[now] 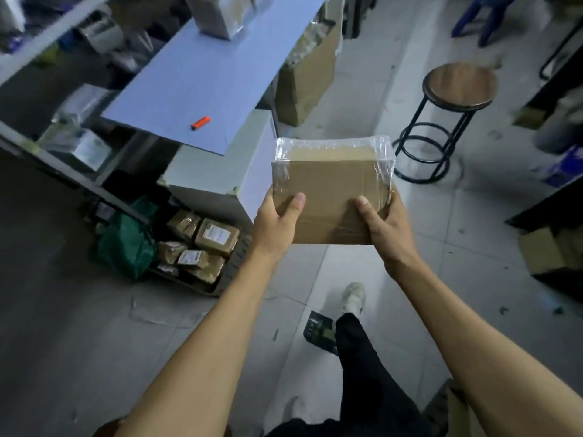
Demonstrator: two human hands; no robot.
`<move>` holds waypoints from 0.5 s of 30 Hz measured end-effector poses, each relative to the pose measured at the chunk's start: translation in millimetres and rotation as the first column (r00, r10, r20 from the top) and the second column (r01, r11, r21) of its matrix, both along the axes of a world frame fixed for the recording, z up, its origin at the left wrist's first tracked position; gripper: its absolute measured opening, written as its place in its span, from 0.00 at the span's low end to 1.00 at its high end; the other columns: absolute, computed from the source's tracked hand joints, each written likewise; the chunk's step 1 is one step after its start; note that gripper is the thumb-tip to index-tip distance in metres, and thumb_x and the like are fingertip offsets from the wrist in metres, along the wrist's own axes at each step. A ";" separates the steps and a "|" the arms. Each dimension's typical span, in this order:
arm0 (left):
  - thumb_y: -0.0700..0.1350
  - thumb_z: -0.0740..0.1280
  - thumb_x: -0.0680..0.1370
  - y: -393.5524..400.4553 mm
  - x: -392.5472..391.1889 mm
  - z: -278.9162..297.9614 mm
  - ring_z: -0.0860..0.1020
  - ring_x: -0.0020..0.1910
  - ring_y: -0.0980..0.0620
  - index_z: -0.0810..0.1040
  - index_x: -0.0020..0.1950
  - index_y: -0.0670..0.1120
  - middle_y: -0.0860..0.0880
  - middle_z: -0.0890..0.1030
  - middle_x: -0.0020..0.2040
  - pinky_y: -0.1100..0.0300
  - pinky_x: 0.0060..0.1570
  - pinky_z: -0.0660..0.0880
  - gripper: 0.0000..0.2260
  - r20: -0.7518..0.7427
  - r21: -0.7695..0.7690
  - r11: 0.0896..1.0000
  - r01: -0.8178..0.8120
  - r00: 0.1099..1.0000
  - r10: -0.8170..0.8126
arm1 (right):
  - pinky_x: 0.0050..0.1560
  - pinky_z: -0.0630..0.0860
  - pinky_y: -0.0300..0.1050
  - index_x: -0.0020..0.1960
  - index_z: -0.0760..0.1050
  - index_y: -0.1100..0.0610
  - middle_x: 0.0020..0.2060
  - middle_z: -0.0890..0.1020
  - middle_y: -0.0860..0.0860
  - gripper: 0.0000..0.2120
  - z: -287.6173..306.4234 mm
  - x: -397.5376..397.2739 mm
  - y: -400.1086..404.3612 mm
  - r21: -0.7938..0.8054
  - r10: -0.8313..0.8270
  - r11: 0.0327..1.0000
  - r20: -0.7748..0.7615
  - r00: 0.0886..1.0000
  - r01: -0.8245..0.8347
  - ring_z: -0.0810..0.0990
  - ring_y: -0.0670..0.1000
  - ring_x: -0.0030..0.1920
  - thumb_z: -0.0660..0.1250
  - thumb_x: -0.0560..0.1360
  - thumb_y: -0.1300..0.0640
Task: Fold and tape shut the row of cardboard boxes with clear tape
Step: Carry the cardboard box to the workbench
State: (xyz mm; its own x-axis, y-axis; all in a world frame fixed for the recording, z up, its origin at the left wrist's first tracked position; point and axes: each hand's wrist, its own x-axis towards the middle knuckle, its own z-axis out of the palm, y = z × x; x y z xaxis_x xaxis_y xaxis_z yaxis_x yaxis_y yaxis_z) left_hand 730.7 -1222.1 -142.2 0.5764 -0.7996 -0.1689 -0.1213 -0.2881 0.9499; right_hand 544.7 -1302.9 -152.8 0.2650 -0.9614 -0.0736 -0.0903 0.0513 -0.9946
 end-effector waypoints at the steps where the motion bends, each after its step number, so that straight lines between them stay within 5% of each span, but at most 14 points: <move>1: 0.63 0.68 0.74 -23.3 4.3 -2.7 0.77 0.65 0.56 0.71 0.74 0.48 0.55 0.79 0.65 0.52 0.70 0.72 0.32 0.007 0.004 1.000 0.012 1.000 -0.012 | 0.54 0.77 0.34 0.72 0.67 0.46 0.57 0.81 0.38 0.30 -2.8 3.8 -22.0 0.002 0.002 1.000 0.006 1.000 -0.002 0.80 0.39 0.57 0.70 0.73 0.41; 4: 0.62 0.67 0.77 -101.7 17.3 -8.0 0.76 0.62 0.63 0.71 0.74 0.52 0.62 0.78 0.63 0.64 0.64 0.70 0.28 0.026 0.004 0.999 0.043 0.999 -0.043 | 0.53 0.76 0.32 0.72 0.66 0.44 0.58 0.80 0.35 0.30 -9.5 15.4 -99.1 -0.006 -0.003 1.000 0.015 1.000 0.003 0.79 0.37 0.57 0.70 0.74 0.41; 7: 0.62 0.67 0.78 -187.8 29.0 -0.7 0.77 0.60 0.68 0.73 0.72 0.53 0.63 0.80 0.62 0.70 0.58 0.71 0.25 0.021 0.020 0.998 0.061 0.998 -0.061 | 0.61 0.76 0.42 0.73 0.64 0.41 0.59 0.79 0.36 0.32 -6.1 25.9 -186.1 0.021 -0.002 1.000 -0.005 1.000 0.002 0.78 0.38 0.59 0.69 0.72 0.37; 11: 0.67 0.67 0.72 -289.5 51.5 9.7 0.80 0.55 0.67 0.76 0.68 0.55 0.66 0.83 0.54 0.60 0.60 0.77 0.28 0.043 0.042 0.998 0.048 0.998 -0.050 | 0.63 0.76 0.49 0.71 0.66 0.40 0.58 0.80 0.37 0.30 1.0 43.7 -289.7 0.038 0.033 0.999 -0.022 0.999 -0.033 0.79 0.40 0.59 0.70 0.72 0.36; 15: 0.69 0.66 0.70 -384.3 81.0 12.2 0.80 0.59 0.60 0.75 0.70 0.52 0.60 0.83 0.58 0.51 0.64 0.78 0.33 0.029 0.060 0.997 0.049 0.998 -0.051 | 0.65 0.75 0.50 0.72 0.64 0.40 0.59 0.79 0.37 0.33 2.3 71.4 -384.1 0.047 0.045 0.998 -0.076 0.996 -0.041 0.78 0.39 0.60 0.70 0.71 0.34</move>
